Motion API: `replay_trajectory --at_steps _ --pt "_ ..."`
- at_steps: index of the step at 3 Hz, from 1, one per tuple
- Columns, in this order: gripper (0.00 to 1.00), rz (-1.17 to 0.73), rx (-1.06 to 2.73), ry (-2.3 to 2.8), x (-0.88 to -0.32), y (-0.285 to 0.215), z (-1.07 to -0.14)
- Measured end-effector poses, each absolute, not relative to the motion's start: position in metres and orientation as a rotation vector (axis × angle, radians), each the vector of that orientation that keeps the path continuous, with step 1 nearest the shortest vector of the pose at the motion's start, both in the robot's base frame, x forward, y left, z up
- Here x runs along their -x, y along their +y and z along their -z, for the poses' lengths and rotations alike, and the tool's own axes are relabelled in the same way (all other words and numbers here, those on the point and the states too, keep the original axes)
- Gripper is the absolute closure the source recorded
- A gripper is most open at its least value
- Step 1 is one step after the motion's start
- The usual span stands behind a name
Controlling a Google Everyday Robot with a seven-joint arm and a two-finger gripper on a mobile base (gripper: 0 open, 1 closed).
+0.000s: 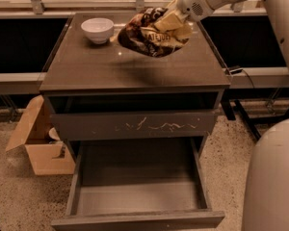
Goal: Place brown chip bag into middle drawer
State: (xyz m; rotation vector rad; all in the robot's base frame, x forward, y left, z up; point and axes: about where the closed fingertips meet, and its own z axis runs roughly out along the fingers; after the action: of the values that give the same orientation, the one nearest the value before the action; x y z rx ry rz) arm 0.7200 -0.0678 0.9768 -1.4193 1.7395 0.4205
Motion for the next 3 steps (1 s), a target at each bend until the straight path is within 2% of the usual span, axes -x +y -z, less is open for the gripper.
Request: replay_trajectory --at_steps 1,2,3 --pt "1.0 -0.421 1.419 1.743 -0.72 -0.068 -0.976" --pt "1.0 -0.504 1.529 1.636 -0.693 -0.055 -0.973" --pt "1.0 -0.693 1.716 1.401 -0.624 -0.041 -0.967"
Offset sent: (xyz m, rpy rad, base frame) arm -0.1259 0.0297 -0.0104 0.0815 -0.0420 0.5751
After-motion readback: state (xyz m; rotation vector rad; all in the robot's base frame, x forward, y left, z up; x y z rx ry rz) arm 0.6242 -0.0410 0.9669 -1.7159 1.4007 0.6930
